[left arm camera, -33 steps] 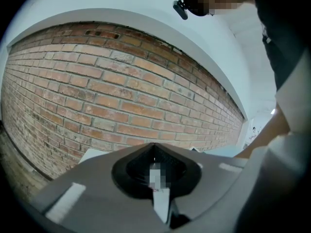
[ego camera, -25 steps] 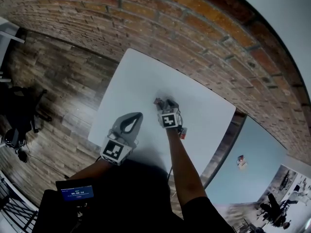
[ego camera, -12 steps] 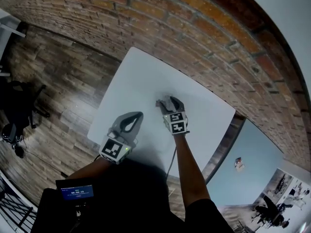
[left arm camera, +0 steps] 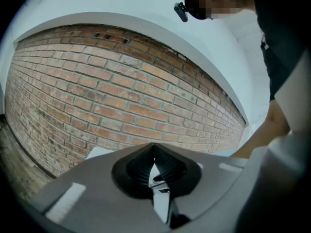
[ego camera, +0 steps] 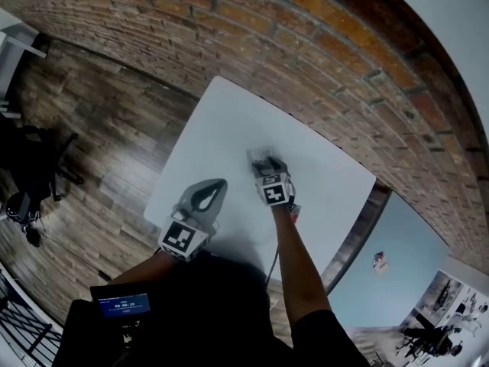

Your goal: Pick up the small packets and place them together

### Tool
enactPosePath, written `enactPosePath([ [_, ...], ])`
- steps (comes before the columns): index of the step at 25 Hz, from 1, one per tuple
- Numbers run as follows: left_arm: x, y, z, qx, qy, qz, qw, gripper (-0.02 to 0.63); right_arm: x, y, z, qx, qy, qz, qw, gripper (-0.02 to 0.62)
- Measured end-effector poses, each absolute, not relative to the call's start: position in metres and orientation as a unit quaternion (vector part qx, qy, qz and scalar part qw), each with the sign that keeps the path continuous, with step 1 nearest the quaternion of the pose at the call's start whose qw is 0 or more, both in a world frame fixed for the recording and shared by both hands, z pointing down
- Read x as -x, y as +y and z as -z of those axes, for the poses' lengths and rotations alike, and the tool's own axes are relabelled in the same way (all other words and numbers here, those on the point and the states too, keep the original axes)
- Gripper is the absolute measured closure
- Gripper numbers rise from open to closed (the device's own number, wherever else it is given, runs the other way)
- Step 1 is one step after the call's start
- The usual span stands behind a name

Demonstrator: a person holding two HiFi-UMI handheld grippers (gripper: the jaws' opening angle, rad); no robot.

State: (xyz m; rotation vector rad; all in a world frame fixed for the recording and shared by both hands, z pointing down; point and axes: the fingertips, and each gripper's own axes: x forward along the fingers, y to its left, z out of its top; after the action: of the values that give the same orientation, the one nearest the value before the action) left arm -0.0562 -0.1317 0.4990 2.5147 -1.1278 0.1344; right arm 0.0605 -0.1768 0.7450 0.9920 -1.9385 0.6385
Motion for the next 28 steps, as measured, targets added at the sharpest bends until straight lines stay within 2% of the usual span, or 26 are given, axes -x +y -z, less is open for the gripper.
enactPosePath([
  [5,0.056,-0.135,-0.495,-0.894,-0.404,-0.044,0.188,0.606,-0.071,-0.176,-0.739,-0.208,-0.824,-0.083,0.521,0.35],
  [7,0.055,-0.134,-0.496,-0.895,-0.403,-0.044,0.186,0.606,-0.074,-0.191,-0.718,-0.231,-0.839,-0.082,0.486,0.35],
  [10,0.052,-0.132,-0.497,-0.894,-0.404,-0.043,0.191,0.606,-0.076,-0.204,-0.692,-0.325,-0.845,-0.158,0.394,0.353],
  [12,0.051,-0.132,-0.498,-0.895,-0.402,-0.046,0.19,0.606,-0.079,-0.201,-0.698,-0.377,-0.821,-0.21,0.374,0.358],
  [17,0.049,-0.133,-0.495,-0.895,-0.404,-0.042,0.186,0.606,-0.081,-0.185,-0.737,-0.444,-0.763,-0.278,0.379,0.357],
  [21,0.053,-0.131,-0.496,-0.895,-0.407,-0.052,0.175,0.606,-0.077,-0.181,-0.743,-0.373,-0.783,-0.167,0.468,0.362],
  [23,0.053,-0.128,-0.498,-0.898,-0.402,-0.057,0.169,0.606,-0.075,-0.177,-0.742,-0.313,-0.803,-0.133,0.489,0.362],
  [25,0.05,-0.128,-0.499,-0.899,-0.398,-0.058,0.172,0.606,-0.079,-0.177,-0.737,-0.288,-0.816,-0.136,0.483,0.362],
  [28,0.047,-0.13,-0.497,-0.898,-0.401,-0.051,0.176,0.606,-0.082,-0.189,-0.716,-0.318,-0.836,-0.178,0.41,0.356],
])
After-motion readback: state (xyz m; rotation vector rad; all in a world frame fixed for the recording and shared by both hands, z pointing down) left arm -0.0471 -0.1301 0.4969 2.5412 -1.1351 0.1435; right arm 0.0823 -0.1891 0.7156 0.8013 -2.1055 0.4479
